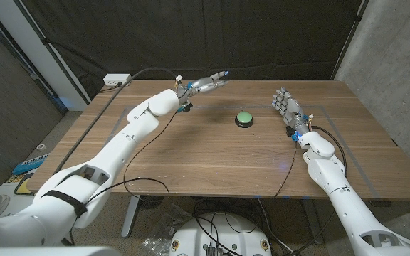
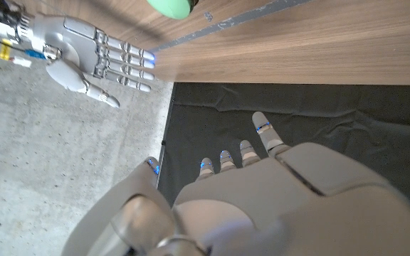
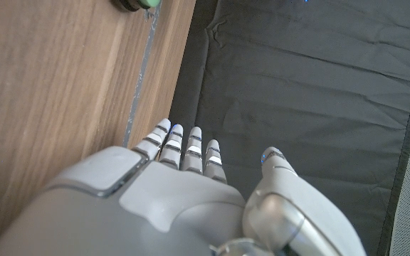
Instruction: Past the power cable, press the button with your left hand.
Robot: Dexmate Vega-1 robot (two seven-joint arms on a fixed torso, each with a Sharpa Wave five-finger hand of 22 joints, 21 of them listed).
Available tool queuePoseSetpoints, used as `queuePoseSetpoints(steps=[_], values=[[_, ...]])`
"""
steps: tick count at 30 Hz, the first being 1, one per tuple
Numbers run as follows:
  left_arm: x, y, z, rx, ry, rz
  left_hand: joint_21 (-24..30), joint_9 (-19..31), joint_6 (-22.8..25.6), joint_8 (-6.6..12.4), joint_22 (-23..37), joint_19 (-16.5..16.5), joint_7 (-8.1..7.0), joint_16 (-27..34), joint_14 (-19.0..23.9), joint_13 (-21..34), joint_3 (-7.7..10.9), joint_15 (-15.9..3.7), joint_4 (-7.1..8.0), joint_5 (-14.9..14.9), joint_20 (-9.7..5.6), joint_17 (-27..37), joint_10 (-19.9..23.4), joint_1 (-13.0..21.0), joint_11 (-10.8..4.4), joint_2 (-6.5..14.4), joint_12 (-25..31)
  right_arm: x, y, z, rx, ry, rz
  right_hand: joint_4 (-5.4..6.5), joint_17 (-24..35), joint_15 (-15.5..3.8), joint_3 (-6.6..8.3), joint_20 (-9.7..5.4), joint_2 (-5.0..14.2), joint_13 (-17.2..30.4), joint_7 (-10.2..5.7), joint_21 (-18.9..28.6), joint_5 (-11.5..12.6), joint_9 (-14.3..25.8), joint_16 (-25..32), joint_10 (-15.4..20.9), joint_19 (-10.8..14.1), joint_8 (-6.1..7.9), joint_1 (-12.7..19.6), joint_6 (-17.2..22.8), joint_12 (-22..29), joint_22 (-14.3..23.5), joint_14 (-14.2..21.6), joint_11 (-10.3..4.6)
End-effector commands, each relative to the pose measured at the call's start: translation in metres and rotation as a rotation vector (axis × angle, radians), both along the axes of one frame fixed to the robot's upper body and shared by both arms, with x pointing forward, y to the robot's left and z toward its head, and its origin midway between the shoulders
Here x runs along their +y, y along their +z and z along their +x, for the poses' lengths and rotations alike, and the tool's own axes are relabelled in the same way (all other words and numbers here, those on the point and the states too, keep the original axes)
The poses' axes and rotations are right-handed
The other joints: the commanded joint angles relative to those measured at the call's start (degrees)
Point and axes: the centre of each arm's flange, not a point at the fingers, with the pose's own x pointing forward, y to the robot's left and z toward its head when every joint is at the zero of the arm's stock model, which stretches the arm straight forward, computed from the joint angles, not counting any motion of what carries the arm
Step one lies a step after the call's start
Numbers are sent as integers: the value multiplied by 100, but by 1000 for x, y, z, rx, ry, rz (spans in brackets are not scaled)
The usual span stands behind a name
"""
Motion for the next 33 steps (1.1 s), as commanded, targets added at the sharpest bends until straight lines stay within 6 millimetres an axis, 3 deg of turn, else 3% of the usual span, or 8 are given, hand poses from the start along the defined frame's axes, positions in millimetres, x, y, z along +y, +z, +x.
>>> queuePoseSetpoints(steps=[1, 4, 9, 15, 21, 23, 29, 33], values=[[-21, -4, -7, -80, 6, 174, -34, 10, -183, -16, 5, -507, -97, -34, -28, -5, 68, -90, 13, -44, -32, 16, -173, 83, -172, 138, -21, 0, -2, -1, 0, 0, 6, -8, 25, 37, 44, 27, 15, 8, -23, -24, 20, 14, 8, 60, -3, -1, 56, 62, -2, 24, 13, 11], [-26, -6, -9, -110, 11, 216, -66, 1, -179, -38, 7, -487, -252, -50, -24, -16, 105, -111, 19, -68, -62, 17, -161, 119, -445, 147, -40, 0, -2, -1, -1, -2, 8, -9, 25, 35, 49, 26, 16, 8, -23, -26, 21, 14, 7, 62, -3, -2, 55, 62, -3, 24, 14, 10], [-33, -9, -12, -158, 31, 287, -87, -6, -94, -20, 8, -476, -358, -48, 11, -24, 134, -166, 19, -81, -79, 16, -111, 147, -480, 157, -37, -1, -2, -2, -2, -6, 9, -10, 26, 35, 58, 24, 15, 8, -22, -30, 22, 14, 7, 62, -3, -3, 52, 63, -6, 25, 17, -11], [-41, -13, -13, -189, 39, 348, -117, -13, 33, -4, 11, -410, -256, -80, 24, -37, 201, -574, 16, -108, -210, 1, -29, 213, -399, 166, -43, 0, -3, -3, 0, -7, 12, -13, 26, 36, 67, 20, 14, 8, -19, -32, 22, 14, 6, 60, 2, -3, 51, 66, -10, 26, 18, -10], [-46, -18, -12, -210, 52, 409, -139, -16, 185, 12, 12, -292, -174, -157, -44, -45, 294, -737, -14, -135, -655, -38, 76, 324, -369, 173, -50, 0, -4, -3, 2, -7, 13, -16, 26, 35, 77, 20, 15, 8, -21, -36, 23, 15, 5, 62, 5, -5, 51, 66, -13, 26, 19, 3], [-48, -20, -11, -212, 56, 433, -142, -16, 251, 12, 17, -199, -117, -176, -25, -48, 350, -734, -43, -150, -960, -57, 135, 404, -385, 164, -61, 1, -4, -3, 2, -8, 11, -17, 26, 35, 80, 23, 14, 8, -20, -37, 23, 15, 5, 62, 6, -6, 51, 65, -14, 26, 20, -8], [-51, -24, -8, -211, 71, 477, -151, -17, 337, 27, 18, -172, -165, -190, -23, -50, 383, -801, -66, -158, -978, -66, 198, 458, -415, 155, -59, 2, -4, -2, 3, -7, 11, -19, 26, 37, 88, 23, 12, 8, -20, -41, 23, 15, 4, 65, 6, -7, 48, 66, -16, 27, 20, 14], [-54, -26, -5, -205, 80, 502, -141, -20, 400, 34, 15, -89, -52, -190, 29, -54, 415, -860, -107, -164, -966, -82, 289, 526, -510, 129, -50, 2, -3, -1, 4, -6, 10, -20, 27, 39, 92, 23, 10, 8, -20, -42, 22, 15, 3, 65, 10, -7, 45, 68, -18, 27, 21, -4]])
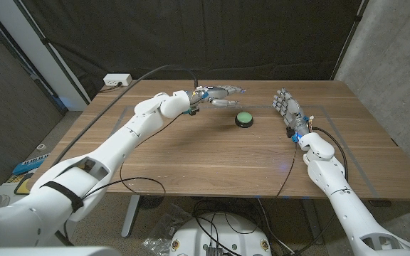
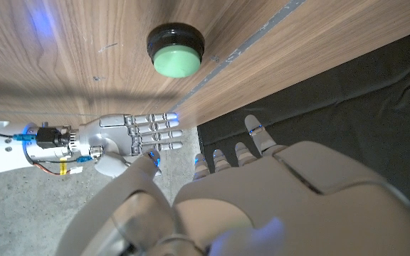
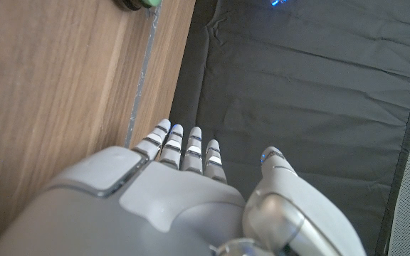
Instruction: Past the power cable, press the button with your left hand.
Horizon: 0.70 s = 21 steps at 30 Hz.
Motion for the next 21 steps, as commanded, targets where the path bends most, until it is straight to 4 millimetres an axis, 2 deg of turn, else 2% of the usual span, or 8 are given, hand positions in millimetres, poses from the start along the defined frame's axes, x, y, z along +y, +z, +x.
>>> queuePoseSetpoints(steps=[1, 2, 7, 13, 21], values=[[-8, -9, 6, -15, 41, 105, 10, 7, 69, 25, 13, -61, 90, -15, 62, 1, 68, -516, -31, -33, -210, -5, 100, 113, -78, -52, -30, 2, 0, 1, 5, 1, -2, 2, 27, 39, 40, 25, 10, 9, -7, -3, 23, 15, 4, 60, 11, -7, 44, 56, -20, 28, 21, -6], [-9, -9, 7, -18, 44, 111, 12, 6, 61, 16, 12, -42, 100, -16, 72, 0, 72, -520, -39, -35, -143, -7, 117, 126, -88, -60, -31, 2, 0, 2, 5, 1, -1, 2, 27, 37, 42, 24, 10, 9, -7, -4, 23, 15, 4, 62, 9, -7, 44, 55, -20, 28, 23, -4], [-14, -11, 11, -14, 55, 144, -1, -1, -31, -37, 8, -19, 107, -24, 99, -5, 76, -570, -64, -41, -124, -13, 145, 160, -164, -104, -45, 3, 0, 2, 4, 1, -1, -1, 27, 36, 49, 20, 10, 9, -8, -5, 23, 15, 3, 64, 14, -8, 44, 56, -21, 28, 24, 17], [-19, -14, 16, -10, 68, 175, -39, -8, -105, -78, 7, -60, 52, -43, 81, -12, 70, -613, -77, -46, -13, -12, 140, 179, -240, -145, -77, 2, 0, 4, 6, 1, 1, -2, 27, 38, 55, 21, 6, 9, -8, -10, 23, 16, 1, 63, 11, -10, 39, 55, -24, 29, 20, -1], [-26, -18, 24, 1, 77, 215, -71, -14, -124, -93, 7, -90, -21, -62, 41, -20, 54, -639, -75, -51, 8, -9, 130, 176, -293, -180, -107, 2, -2, 6, 11, 0, 4, -3, 28, 34, 65, 26, 2, 9, -5, -15, 22, 16, -2, 66, 13, -10, 32, 58, -27, 29, 12, 7]])
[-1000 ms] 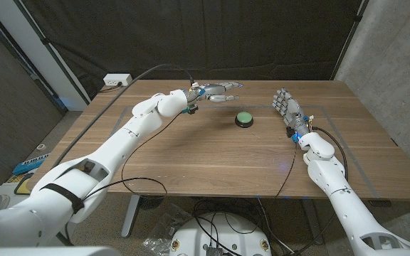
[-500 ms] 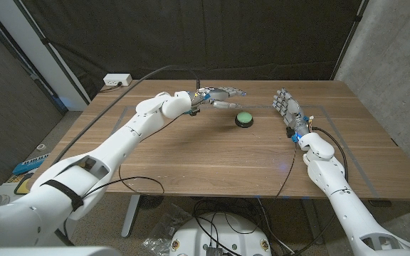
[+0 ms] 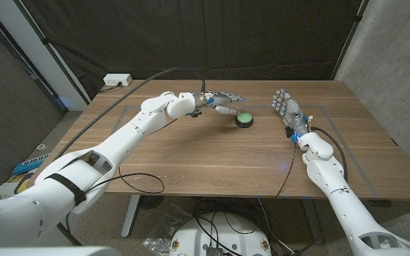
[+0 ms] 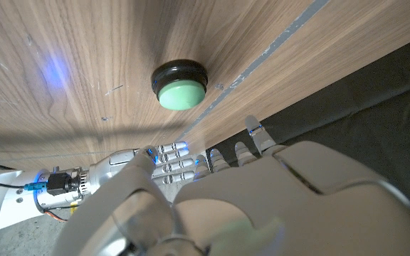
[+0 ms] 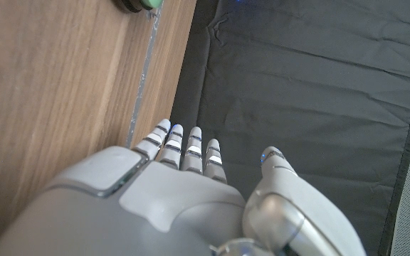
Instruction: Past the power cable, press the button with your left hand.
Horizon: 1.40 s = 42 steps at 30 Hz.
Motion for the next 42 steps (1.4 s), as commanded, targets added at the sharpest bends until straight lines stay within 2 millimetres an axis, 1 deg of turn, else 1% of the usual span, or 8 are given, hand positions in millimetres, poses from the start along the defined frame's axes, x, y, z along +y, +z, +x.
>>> queuePoseSetpoints(steps=[1, 11, 16, 19, 30, 36, 40, 42], values=[[-10, -6, 10, 7, 22, 68, -31, 11, -23, -5, 7, -90, -72, 0, -21, 5, 4, -635, -26, -6, 8, 18, 17, 26, -70, -35, -21, 0, -1, 4, 5, 0, 3, 6, 28, 34, 56, 22, 1, 9, 10, -15, 23, 16, -2, 67, 17, -12, 31, 36, -27, 29, 14, -6], [-16, -14, 18, 33, 33, 111, -57, 6, 62, 21, 9, -102, -164, -4, -32, -1, -11, -645, -13, -7, 37, 21, 41, 14, -73, -53, -37, -1, -3, 8, 9, 2, 9, 2, 27, 34, 66, 30, -4, 9, 18, -23, 22, 16, -3, 68, 9, -12, 27, 39, -30, 30, 12, 13], [-20, -19, 21, 38, 39, 137, -68, 3, 111, 33, 11, -105, -167, -4, -39, -5, -18, -658, 8, -7, 47, 25, 63, -4, -83, -44, -41, -1, -3, 10, 12, 2, 11, 3, 29, 33, 71, 32, -6, 10, 15, -27, 21, 16, -3, 69, 9, -13, 19, 37, -32, 31, 10, 36], [-21, -22, 24, 46, 47, 152, -77, 2, 169, 50, 12, -109, -166, -4, -41, -7, -25, -649, 25, -6, 52, 28, 75, -19, -96, -40, -45, -1, -3, 11, 13, 2, 13, 0, 28, 31, 76, 32, -8, 10, 13, -30, 21, 16, -3, 70, 8, -12, 18, 41, -33, 31, 12, -8], [-30, -27, 31, 19, 71, 219, -123, -4, 322, 83, 17, -165, -129, -16, -102, -13, -65, -562, 91, -5, 97, 37, 77, -93, -94, -43, -73, 0, -4, 15, 14, -1, 20, -2, 28, 31, 85, 30, -16, 10, 22, -35, 20, 16, -5, 70, 11, -13, 7, 42, -37, 32, 5, 1], [-34, -28, 33, -6, 85, 258, -177, -8, 723, 184, 24, -213, -65, 5, -96, -16, -105, -470, 180, 11, 157, 44, 221, -193, -118, -14, -53, -1, -5, 16, 14, -3, 26, -2, 29, 33, 90, 32, -20, 10, 25, -39, 19, 16, -4, 78, 10, -12, -2, 46, -36, 32, 5, 5], [-36, -29, 35, -20, 97, 283, -212, -13, 924, 214, 25, -235, -96, 27, -41, -18, -133, -409, 207, 23, 163, 44, 386, -243, -174, -27, -22, -1, -4, 17, 13, -5, 29, -1, 30, 30, 93, 33, -22, 10, 24, -41, 18, 16, -3, 68, 12, -13, -8, 45, -41, 32, 5, 3], [-37, -29, 36, -18, 98, 289, -209, -19, 1190, 254, 23, -127, -116, 72, 117, -19, -171, -398, 215, 43, 168, 40, 612, -290, -168, -63, 17, -1, -4, 18, 12, -6, 32, 1, 30, 32, 93, 31, -23, 10, 27, -42, 18, 16, -3, 73, 10, -12, -12, 49, -40, 32, 5, 4]])
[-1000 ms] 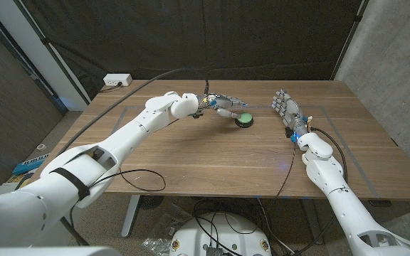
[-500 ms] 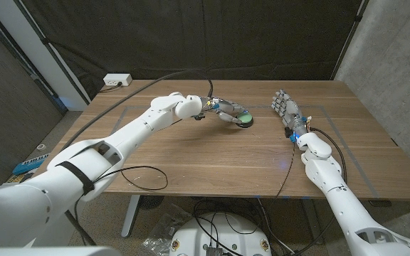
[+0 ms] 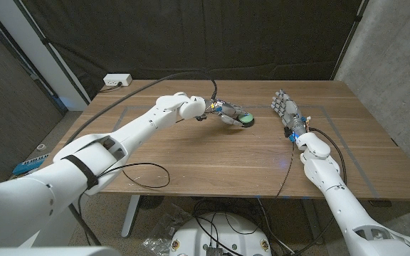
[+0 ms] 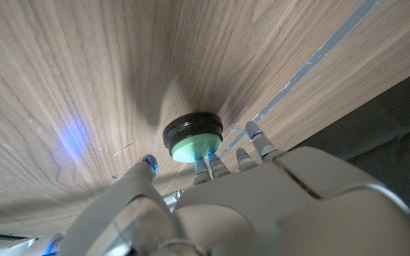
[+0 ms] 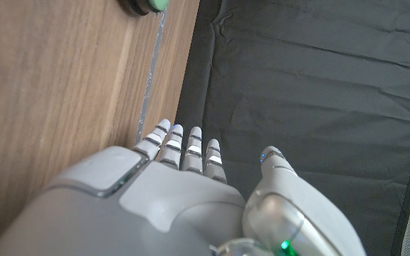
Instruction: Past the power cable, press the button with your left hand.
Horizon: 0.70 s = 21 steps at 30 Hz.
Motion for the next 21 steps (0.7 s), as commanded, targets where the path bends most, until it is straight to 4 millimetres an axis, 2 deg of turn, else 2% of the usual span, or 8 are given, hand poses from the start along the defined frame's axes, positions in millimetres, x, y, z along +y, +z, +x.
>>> queuePoseSetpoints(steps=[1, 3, 4, 7, 8, 11, 15, 21], values=[[-6, -5, 7, -29, 27, 72, -49, 22, 511, 122, 6, -115, -23, 71, 205, 7, -42, -411, 25, 53, 55, 19, 375, -72, -9, -42, 82, -1, 0, 4, -2, -4, 13, 9, 31, 30, 38, 34, -23, 11, 27, -12, 21, 17, -3, 33, 8, -12, -14, 47, -8, 33, 6, 4], [-7, -4, 7, -32, 25, 77, -103, 19, 967, 193, 5, -104, 31, 96, 377, 10, -65, -436, 32, 88, 59, 15, 790, -120, 9, -40, 153, -1, 0, 4, -5, -6, 15, 10, 31, 31, 39, 35, -24, 11, 29, -13, 21, 17, -2, 35, 9, -14, -17, 44, -8, 33, 8, 9], [-7, -4, 8, -29, 25, 80, -123, 19, 1249, 241, 4, -63, 116, 113, 488, 14, -82, -429, 33, 106, 45, 13, 1059, -149, -33, -50, 193, -1, 0, 5, -5, -7, 16, 10, 31, 31, 40, 37, -25, 11, 29, -13, 21, 17, -1, 37, 10, -14, -19, 45, -7, 33, 9, 19], [-8, -4, 9, -17, 32, 92, -202, 20, 2316, 419, 1, 88, 321, 179, 977, 21, -125, -518, 32, 175, 79, 7, 1987, -241, 5, -62, 296, -1, 0, 5, -9, -10, 22, 11, 31, 32, 41, 30, -26, 11, 31, -12, 20, 17, 1, 29, 15, -16, -23, 39, -11, 33, 15, 13], [-9, -5, 10, -13, 37, 97, -236, 18, 2555, 444, 0, 106, 347, 207, 1147, 23, -129, -614, 23, 193, 81, 4, 2302, -253, 110, -67, 342, -1, 0, 5, -10, -12, 24, 12, 32, 32, 41, 28, -27, 11, 37, -12, 20, 17, 2, 29, 17, -18, -25, 34, -11, 33, 17, 18], [-9, -5, 13, 5, 48, 102, -312, 15, 3388, 566, 3, 210, 510, 254, 1564, 25, -137, -635, 31, 241, 109, 0, 3061, -306, 198, -55, 385, -1, 0, 6, -12, -16, 31, 21, 36, 32, 41, 26, -23, 11, 39, -11, 19, 17, 17, 23, 24, -27, -39, 11, -15, 33, 52, 10], [-8, -7, 15, 18, 59, 106, -360, 14, 3939, 646, 4, 292, 621, 314, 1921, 27, -156, -620, 40, 274, 111, 1, 3556, -356, 336, -64, 398, 0, 1, 7, -13, -19, 35, 27, 38, 28, 40, 31, -24, 11, 39, -5, 17, 17, 22, 17, 41, -35, -51, -12, -18, 34, 64, 8], [-8, -9, 18, 27, 62, 114, -403, 13, 4300, 691, 3, 338, 723, 323, 2105, 28, -184, -643, 34, 301, 119, 1, 3899, -388, 344, -104, 399, 1, 2, 10, -15, -22, 39, 42, 42, 18, 38, 24, -24, 12, 38, -3, 13, 17, 29, 12, 54, -42, -77, -37, -21, 36, 82, -12]])
